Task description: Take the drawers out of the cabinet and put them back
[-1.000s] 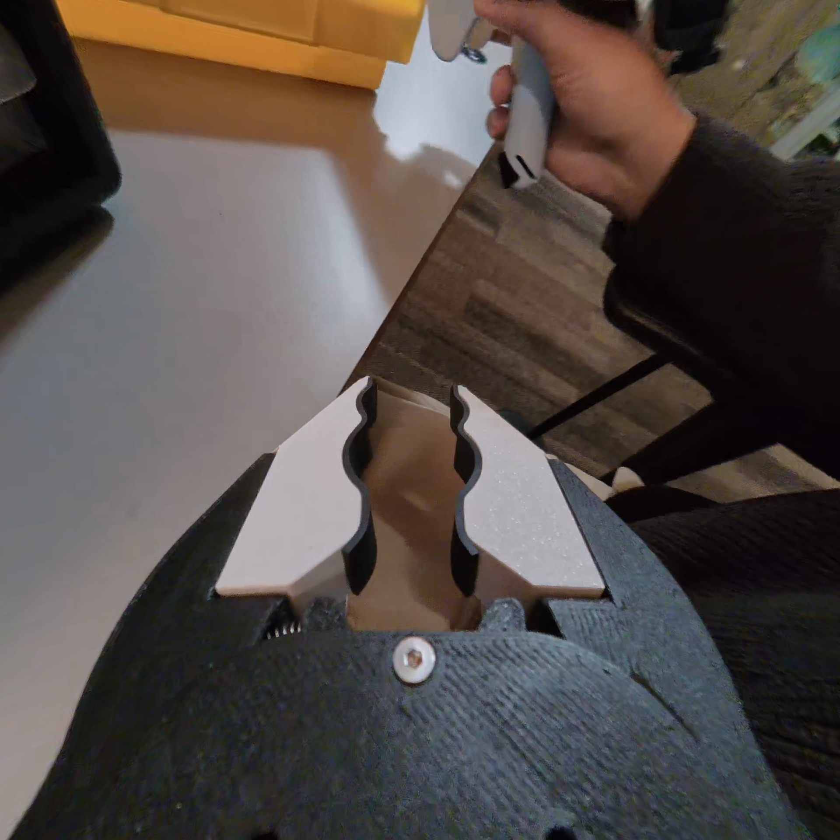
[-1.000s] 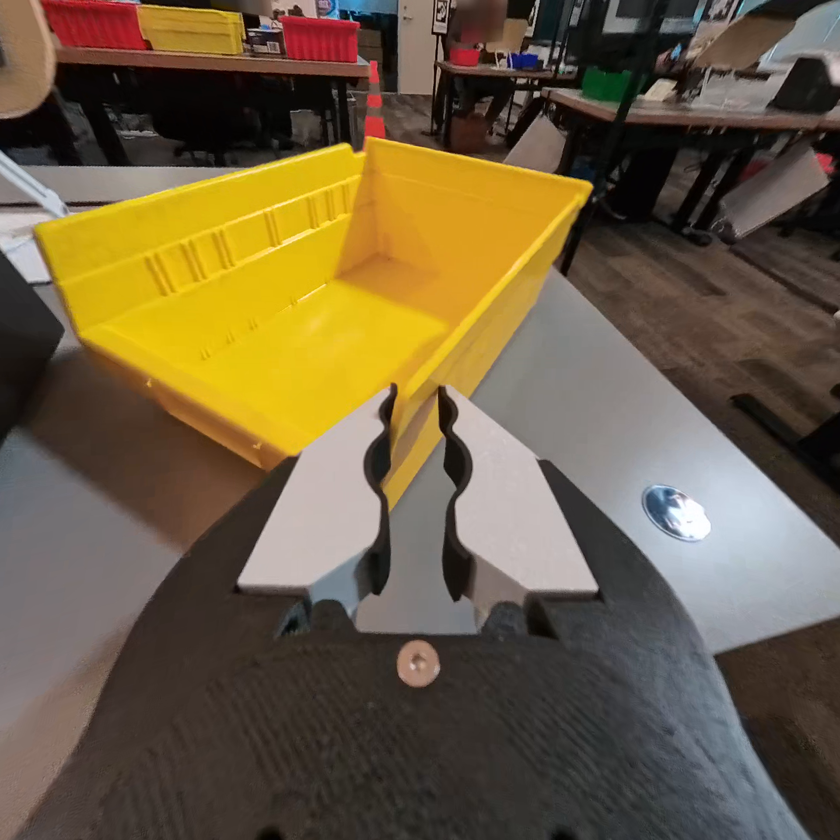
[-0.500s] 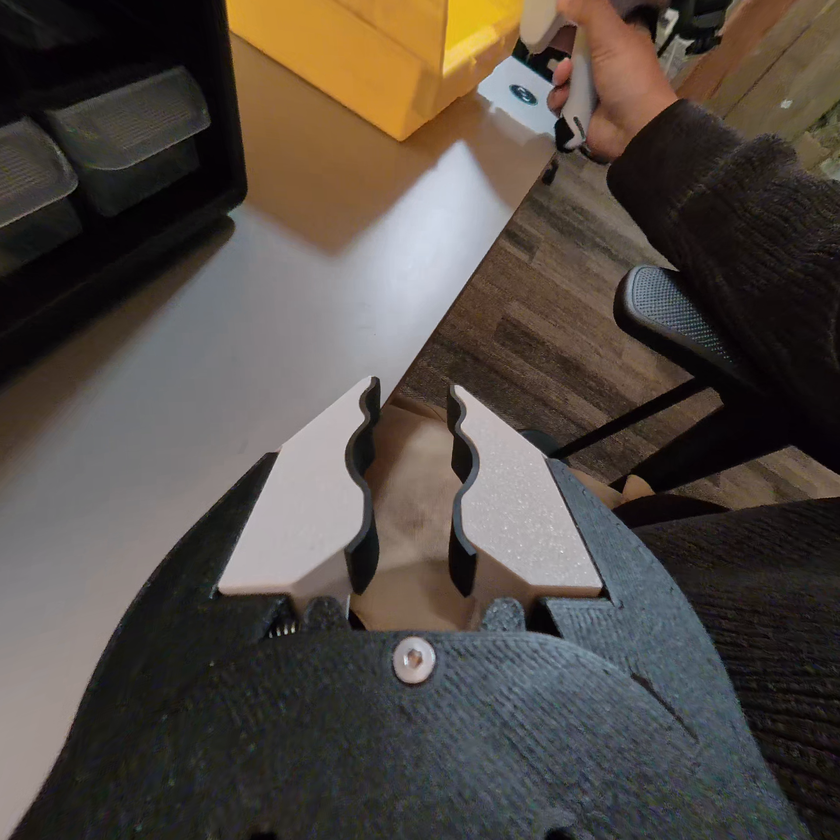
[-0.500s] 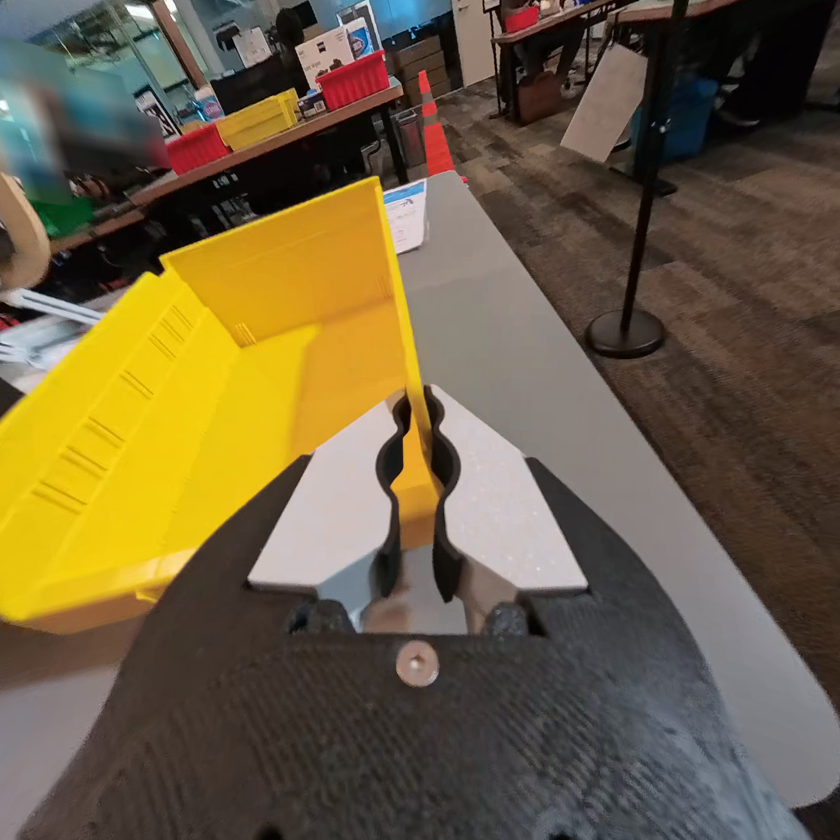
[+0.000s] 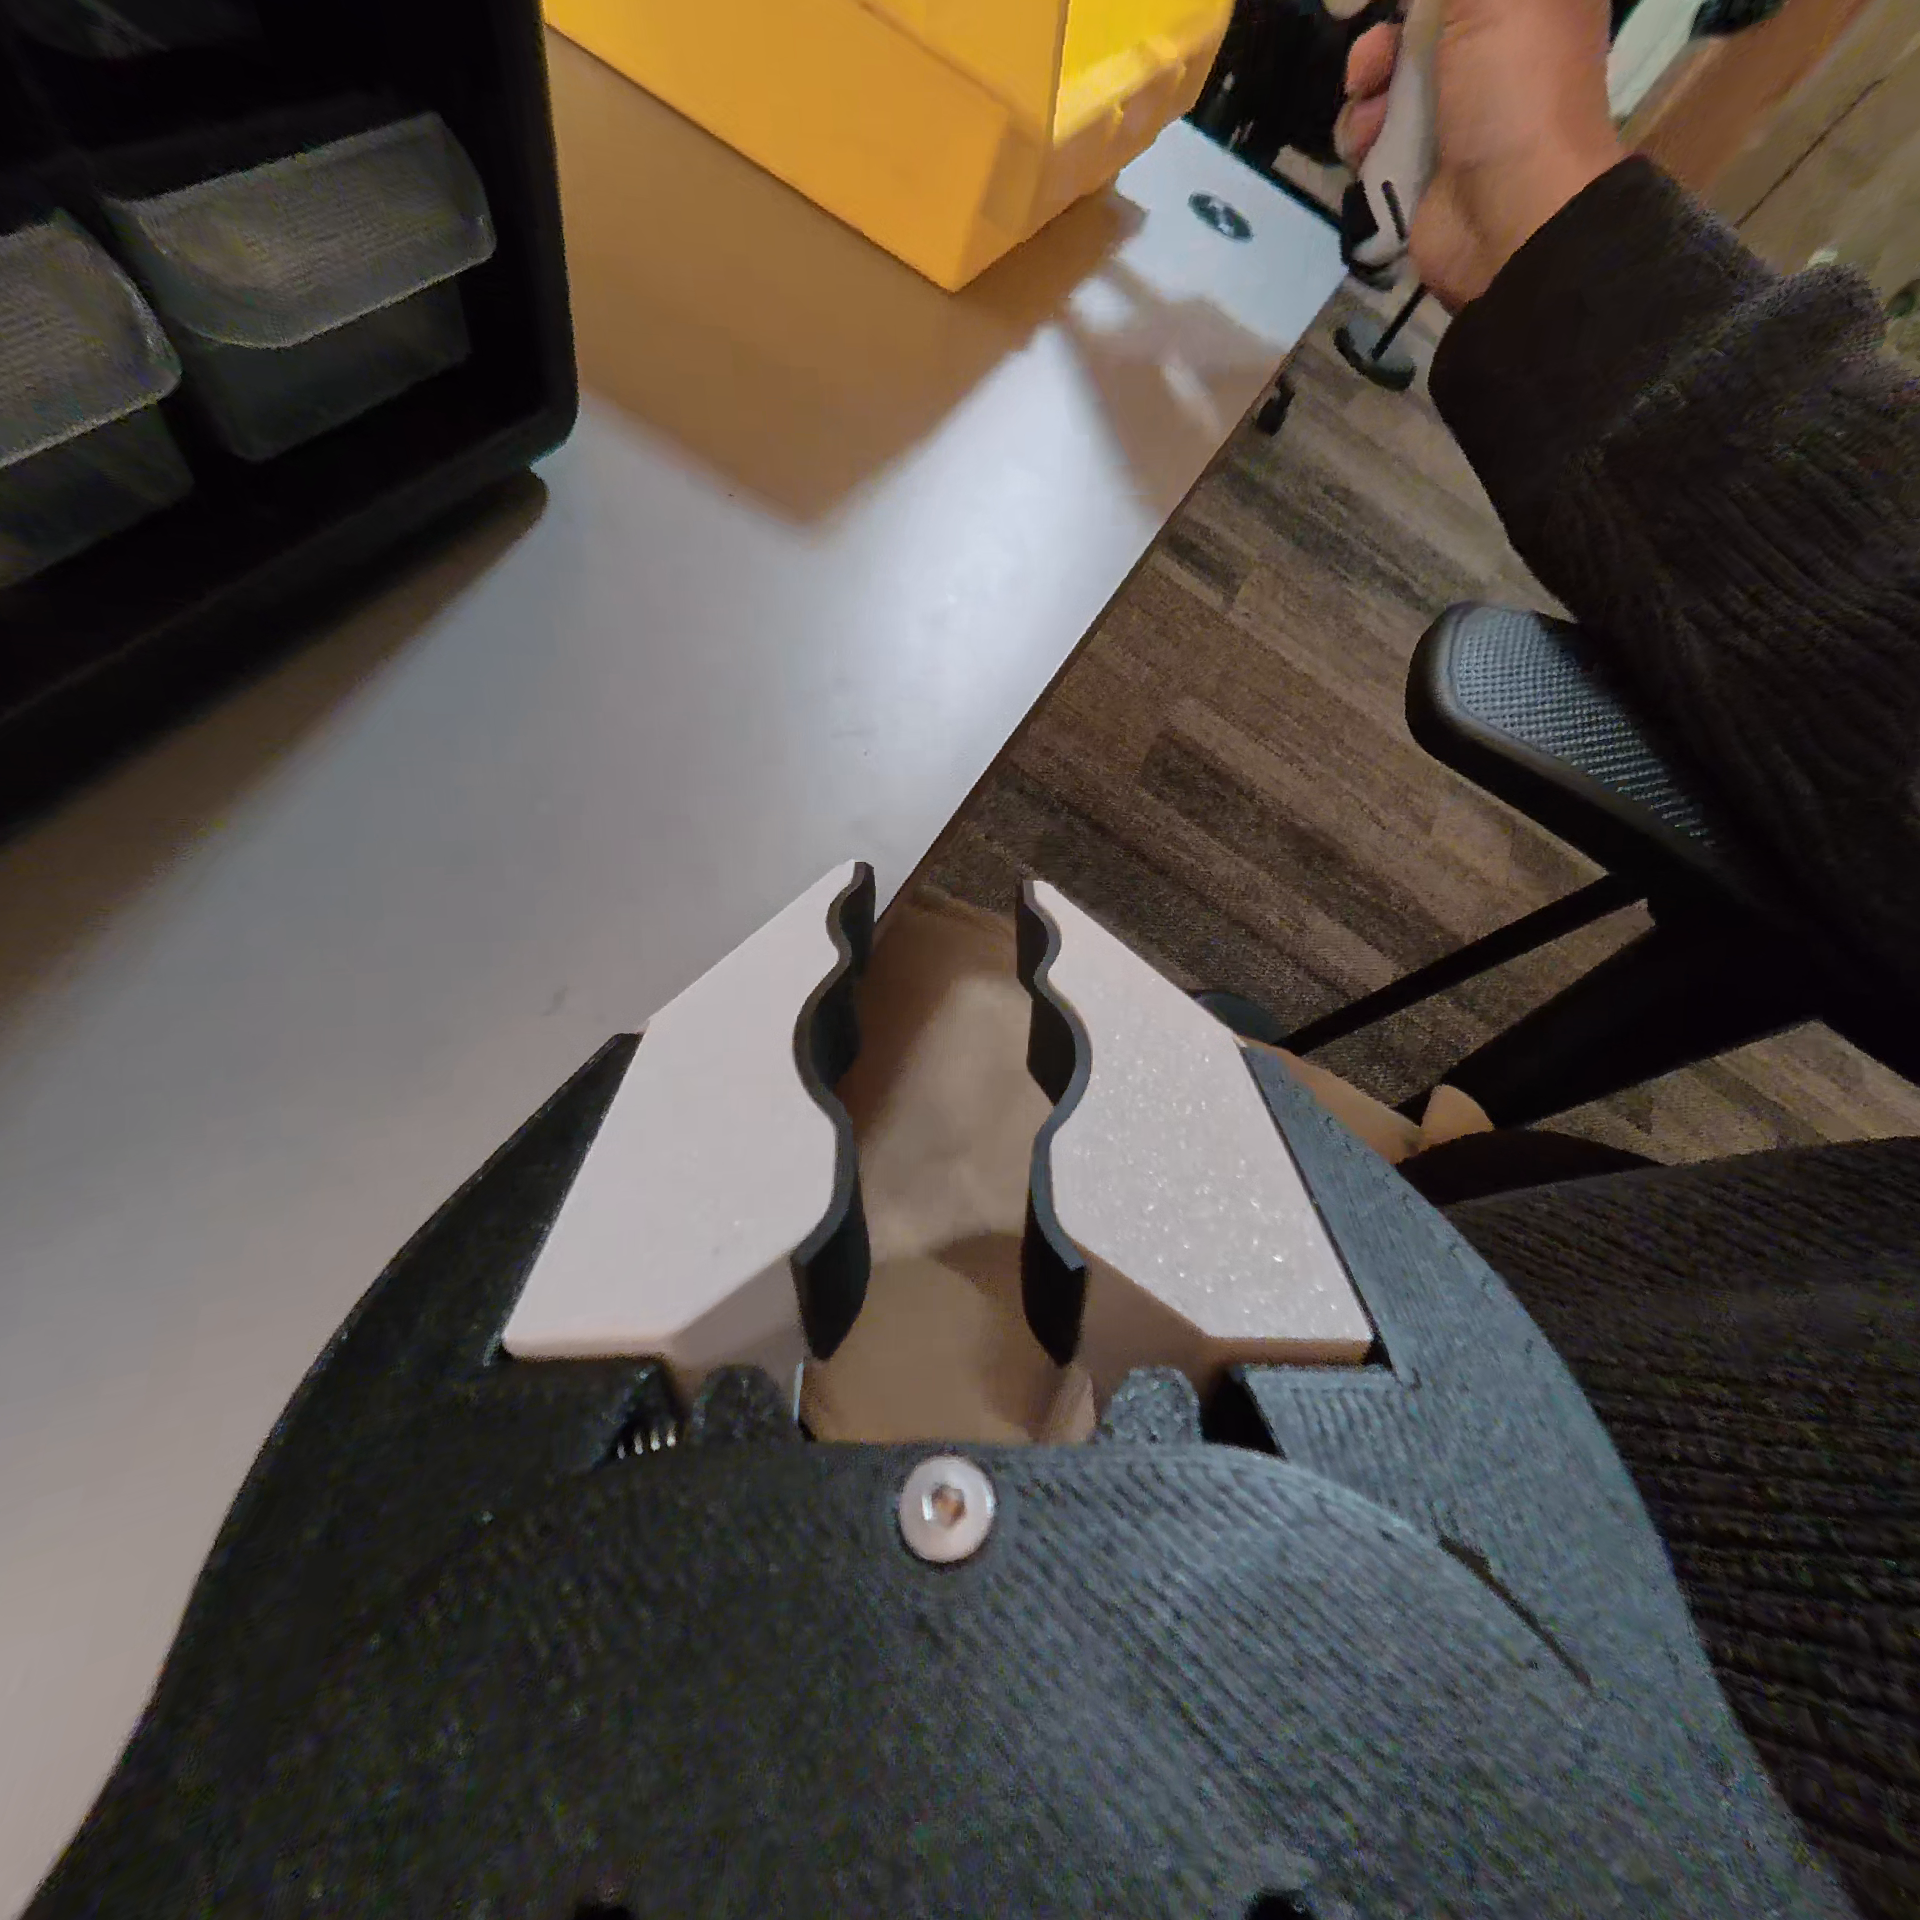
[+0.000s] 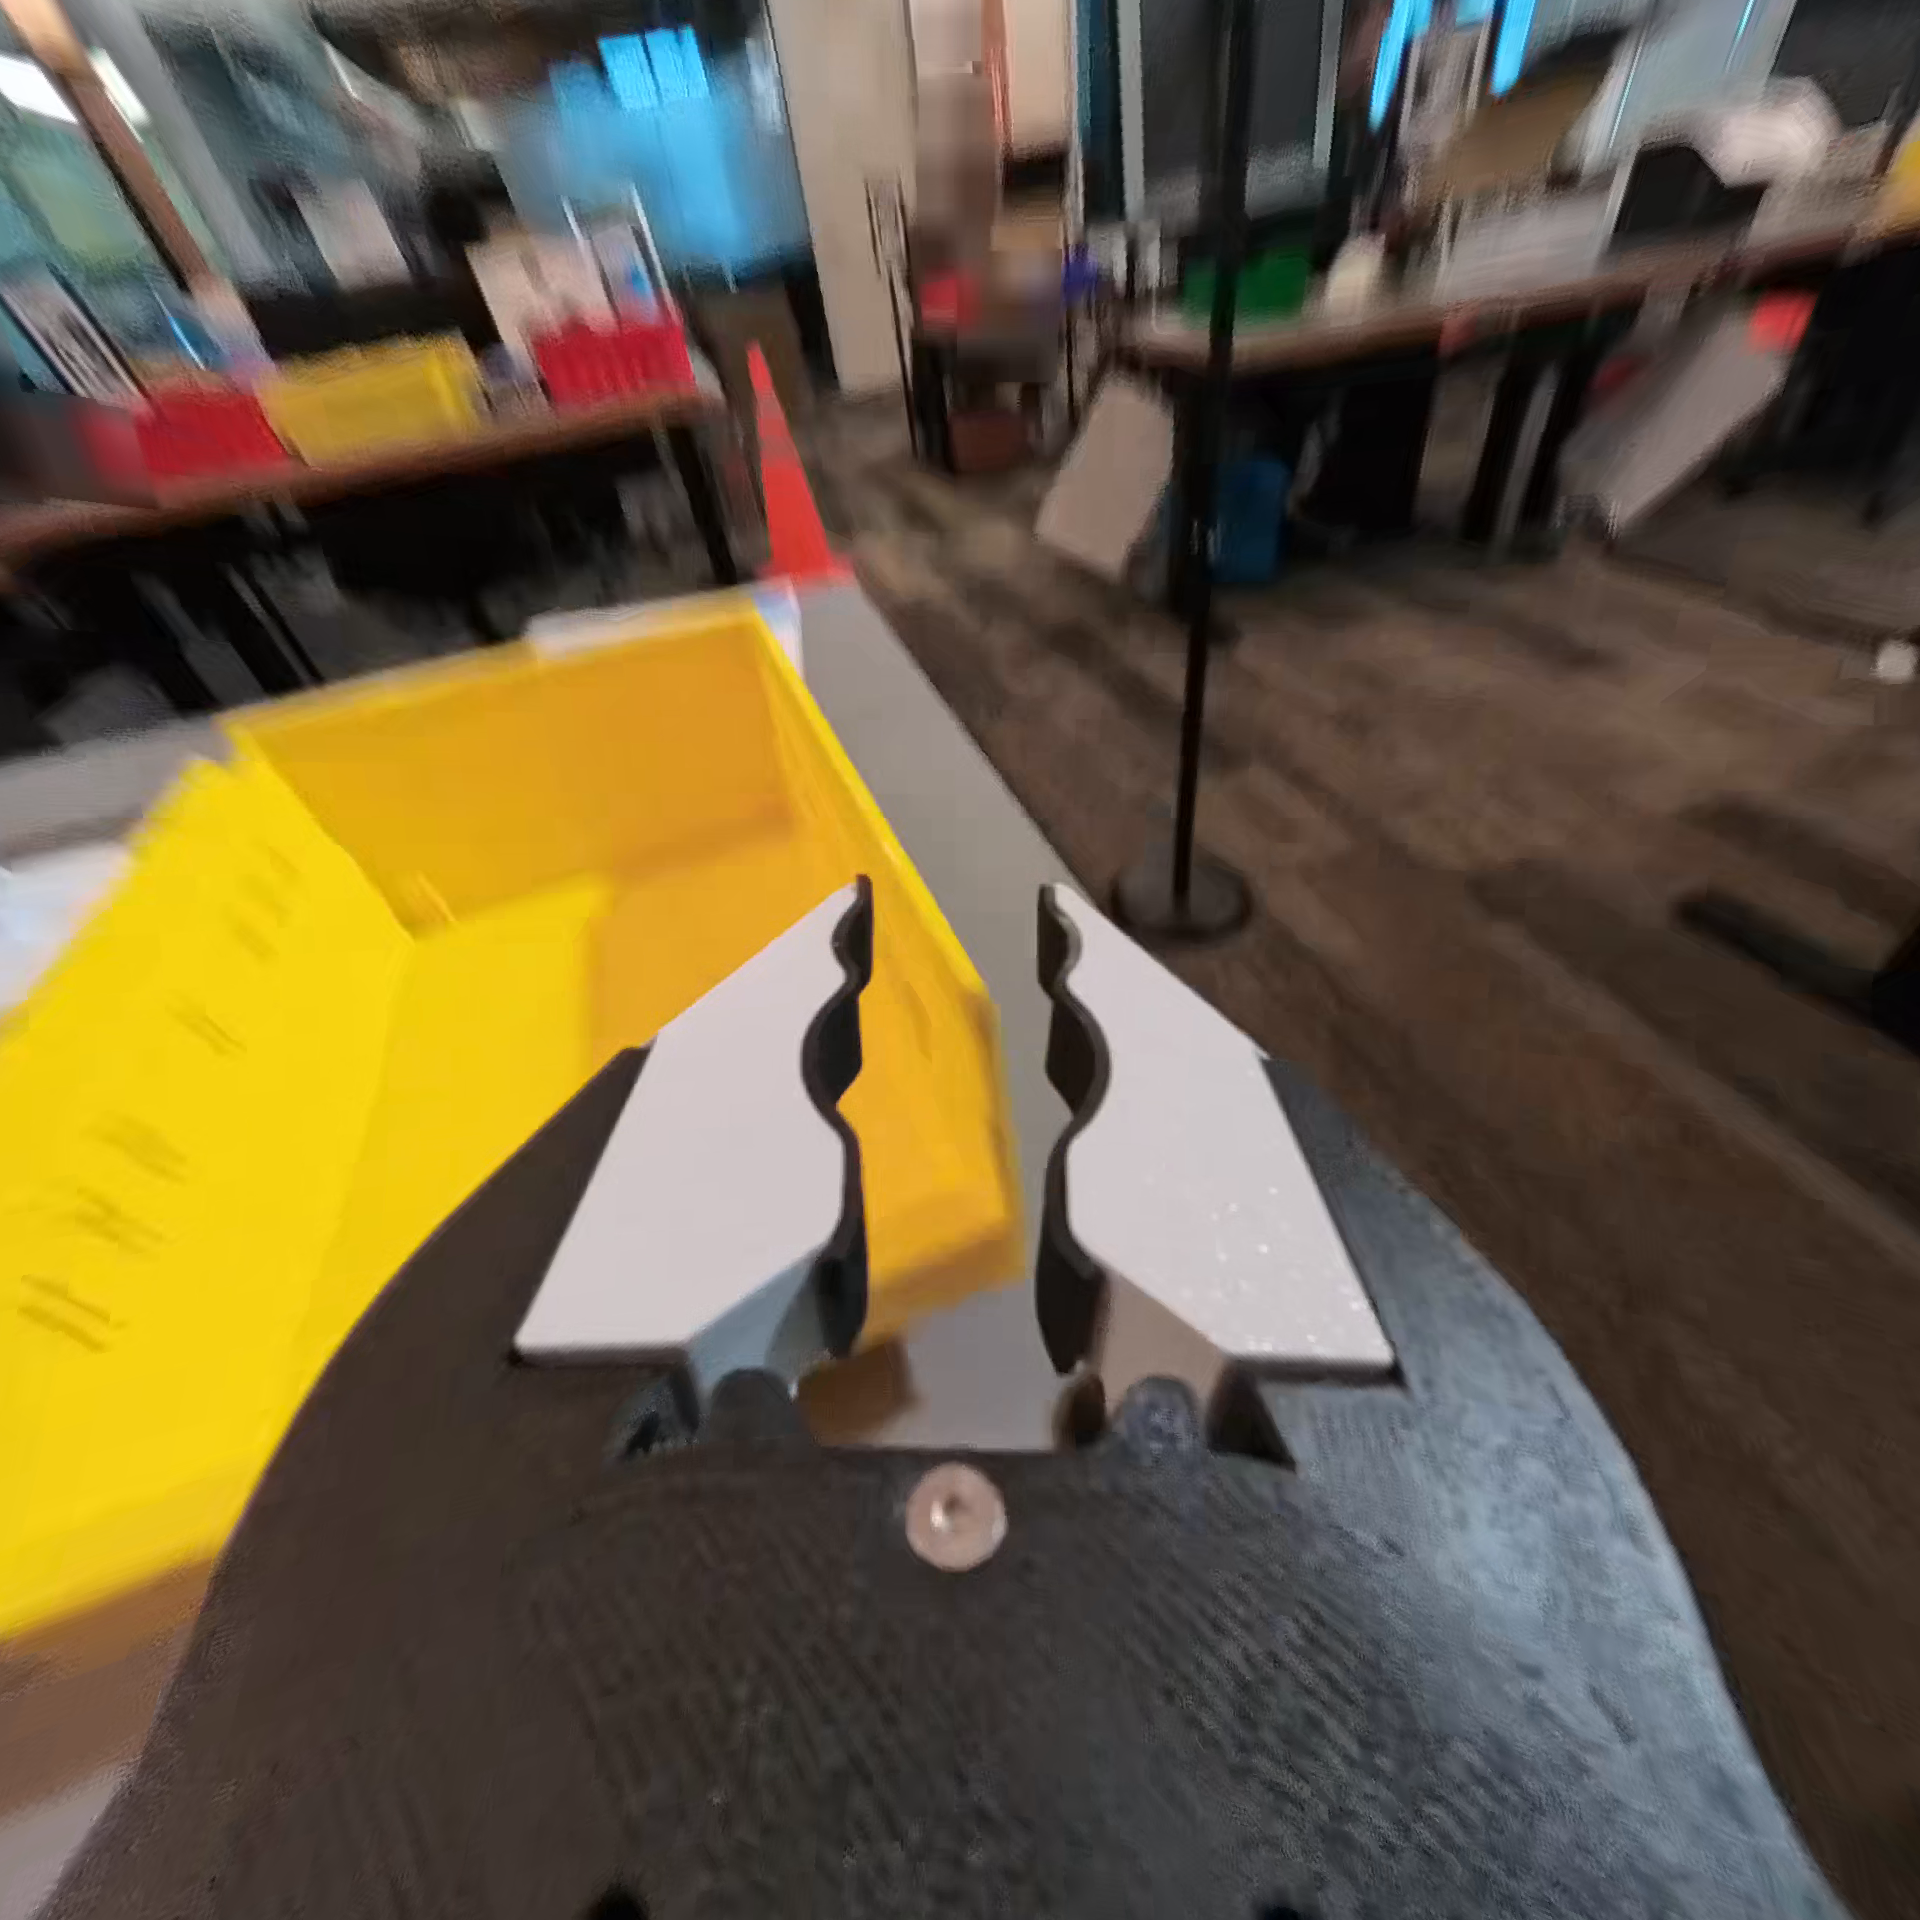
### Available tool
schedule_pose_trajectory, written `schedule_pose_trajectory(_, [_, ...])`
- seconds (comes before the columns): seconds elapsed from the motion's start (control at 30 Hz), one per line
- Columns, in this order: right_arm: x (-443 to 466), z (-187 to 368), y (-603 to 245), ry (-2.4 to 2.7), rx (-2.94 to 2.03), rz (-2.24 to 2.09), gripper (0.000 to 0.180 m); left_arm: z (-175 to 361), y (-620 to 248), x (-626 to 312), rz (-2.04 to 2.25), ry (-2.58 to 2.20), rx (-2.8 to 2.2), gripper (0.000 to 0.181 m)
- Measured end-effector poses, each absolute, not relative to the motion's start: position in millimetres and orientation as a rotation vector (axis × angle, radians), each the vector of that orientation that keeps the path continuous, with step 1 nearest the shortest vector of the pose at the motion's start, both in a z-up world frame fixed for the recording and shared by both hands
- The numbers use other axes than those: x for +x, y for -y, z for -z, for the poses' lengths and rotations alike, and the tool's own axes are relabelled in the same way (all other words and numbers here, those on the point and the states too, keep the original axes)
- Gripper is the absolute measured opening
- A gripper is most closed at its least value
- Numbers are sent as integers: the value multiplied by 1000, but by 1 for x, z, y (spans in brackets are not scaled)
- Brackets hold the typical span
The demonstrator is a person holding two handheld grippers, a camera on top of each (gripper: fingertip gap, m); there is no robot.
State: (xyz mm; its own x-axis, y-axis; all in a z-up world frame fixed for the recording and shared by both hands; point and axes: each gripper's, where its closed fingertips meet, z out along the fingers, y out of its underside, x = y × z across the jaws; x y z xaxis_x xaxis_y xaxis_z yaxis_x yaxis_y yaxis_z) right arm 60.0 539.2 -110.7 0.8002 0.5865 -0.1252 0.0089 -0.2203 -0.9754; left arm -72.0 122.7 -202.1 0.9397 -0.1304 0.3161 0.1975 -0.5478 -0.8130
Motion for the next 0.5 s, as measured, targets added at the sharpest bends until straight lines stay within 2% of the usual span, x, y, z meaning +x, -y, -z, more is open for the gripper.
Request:
schedule_pose_trajectory(0.13, [15,1,-449,542,-1314,-789,23,187,-123,-76,437,60,-2044,27])
schedule_pose_trajectory(0.23, [-33,-47,-339,654,-1003,-1014,0,171,-123,-87,426,75,-1979,28])
schedule_pose_trajectory(0.3, [-68,-51,-263,760,-872,-1193,0,156,-123,-97,409,88,-1922,28])
schedule_pose_trajectory(0.4, [-118,-27,-168,982,-824,-1368,1,147,-121,-114,384,137,-1880,26])
schedule_pose_trajectory(0.5, [-136,-11,-117,1095,-796,-1432,0,141,-118,-126,404,190,-1829,21])
